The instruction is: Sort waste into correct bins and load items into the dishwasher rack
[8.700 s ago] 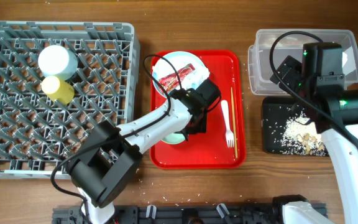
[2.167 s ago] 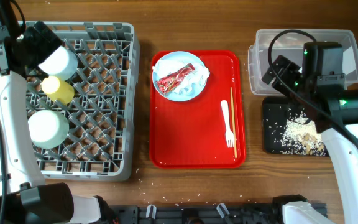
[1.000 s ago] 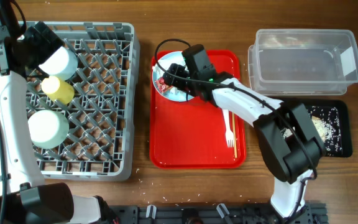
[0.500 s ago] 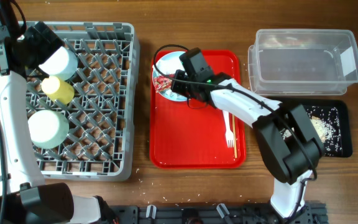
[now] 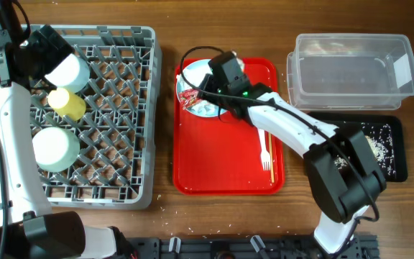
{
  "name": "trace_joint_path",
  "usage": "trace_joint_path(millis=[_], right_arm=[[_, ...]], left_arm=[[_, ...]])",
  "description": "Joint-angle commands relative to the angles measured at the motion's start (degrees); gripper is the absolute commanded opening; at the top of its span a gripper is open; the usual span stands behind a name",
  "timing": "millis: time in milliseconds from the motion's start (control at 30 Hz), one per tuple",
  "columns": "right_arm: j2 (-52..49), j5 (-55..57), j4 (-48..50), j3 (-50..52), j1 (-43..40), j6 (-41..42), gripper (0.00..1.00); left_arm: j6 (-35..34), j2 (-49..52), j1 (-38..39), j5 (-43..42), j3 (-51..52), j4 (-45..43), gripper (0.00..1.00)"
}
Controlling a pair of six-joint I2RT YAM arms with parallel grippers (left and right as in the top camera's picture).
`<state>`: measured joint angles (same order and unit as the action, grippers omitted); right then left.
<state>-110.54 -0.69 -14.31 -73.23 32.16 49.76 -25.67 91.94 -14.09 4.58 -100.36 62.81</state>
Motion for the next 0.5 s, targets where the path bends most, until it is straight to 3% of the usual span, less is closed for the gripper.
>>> trace_joint_path(millis=[0, 67, 200, 467], right_arm=[[0.28, 5.40, 0.83, -0.15, -4.11, -9.64, 0.61], [0.28, 1.90, 1.75, -0.15, -6.75, -15.28, 0.66], [0.15, -3.61, 5.07, -0.15, -7.26, -16.04, 0.65], [-4.28, -10.10, 8.24, -0.15, -7.28, -30.27, 0.65]], left_arm=[[-0.52, 0.00, 0.09, -0.26, 0.26, -0.15, 1.00], [-0.50, 0.00, 0.09, -0.26, 0.26, -0.15, 1.00], [-0.52, 0.00, 0.09, -0.26, 0.26, -0.15, 1.00], [-0.52, 0.00, 0.09, -0.26, 0.26, -0.15, 1.00]])
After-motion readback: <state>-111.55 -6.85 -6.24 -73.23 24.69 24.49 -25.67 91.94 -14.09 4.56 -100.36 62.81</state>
